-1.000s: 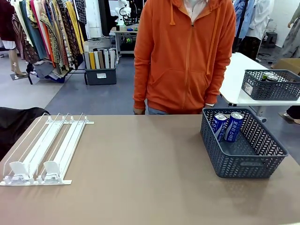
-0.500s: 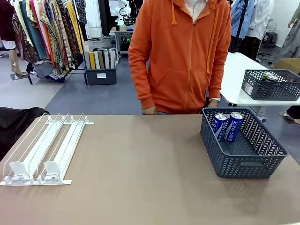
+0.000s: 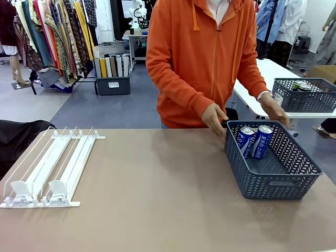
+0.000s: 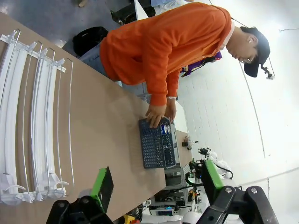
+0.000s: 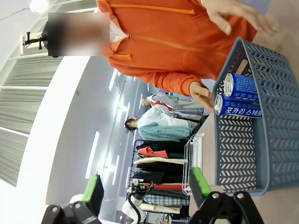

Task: Retrieve and store the cans from the dispenser.
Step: Pick up one can from the Automatic Can Dispenser and place it in the middle of the table.

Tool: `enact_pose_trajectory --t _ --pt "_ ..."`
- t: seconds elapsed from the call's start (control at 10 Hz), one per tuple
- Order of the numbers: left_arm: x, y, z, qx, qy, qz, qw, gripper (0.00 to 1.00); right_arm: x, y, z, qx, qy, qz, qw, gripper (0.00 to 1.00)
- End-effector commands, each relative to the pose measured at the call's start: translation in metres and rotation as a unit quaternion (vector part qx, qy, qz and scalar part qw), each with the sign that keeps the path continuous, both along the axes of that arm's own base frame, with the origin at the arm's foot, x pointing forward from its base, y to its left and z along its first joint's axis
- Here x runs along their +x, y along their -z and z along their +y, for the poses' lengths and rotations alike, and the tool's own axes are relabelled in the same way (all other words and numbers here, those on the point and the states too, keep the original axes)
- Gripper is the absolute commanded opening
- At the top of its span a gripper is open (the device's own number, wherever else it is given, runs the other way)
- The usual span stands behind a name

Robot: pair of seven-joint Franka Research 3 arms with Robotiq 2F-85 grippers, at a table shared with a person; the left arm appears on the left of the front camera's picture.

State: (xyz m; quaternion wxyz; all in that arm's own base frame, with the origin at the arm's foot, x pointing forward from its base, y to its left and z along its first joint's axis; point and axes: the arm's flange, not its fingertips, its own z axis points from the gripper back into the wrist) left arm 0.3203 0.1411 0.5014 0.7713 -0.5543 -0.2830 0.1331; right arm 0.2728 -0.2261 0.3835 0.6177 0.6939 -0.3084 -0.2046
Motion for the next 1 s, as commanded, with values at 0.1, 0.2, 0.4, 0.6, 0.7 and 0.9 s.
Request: enact_pose_trajectory --t 0.1,0.2,0.4,0.6,0.7,0.9 --pt "0.0017 -0.0006 -0.0003 -0.006 0.0 -0.012 1.0 1.0 -0.0022 -0.0049 -0.0003 0.004 -0.005 0.004 1.0 1.0" --pt "0.0017 -0.0006 -0.0003 -0.006 0.0 -0.012 1.0 1.0 -0.0022 -0.0049 -0.0003 0.004 -0.005 0.004 1.0 1.0" --pt "0.0017 -0.0006 -0.0003 -0.006 0.0 -0.012 1.0 1.0 -0.0022 -0.0049 -0.0003 0.004 -0.005 0.004 1.0 1.0" --pt "0.0017 -0.0006 -0.0003 -0.006 0.0 -0.012 1.0 1.0 -0.0022 -0.0049 -0.0003 0.004 -0.005 0.004 1.0 1.0" --pt "0.0017 -0.0006 -0.0003 -0.006 0.0 -0.012 1.0 1.0 -0.0022 -0.0049 -0.0003 0.004 -0.005 0.004 1.0 1.0" --pt "0.0017 -0.0006 -0.0003 -0.006 0.0 -0.012 1.0 1.0 -0.0022 -0.0049 -0.0003 0.004 -0.005 0.004 1.0 1.0"
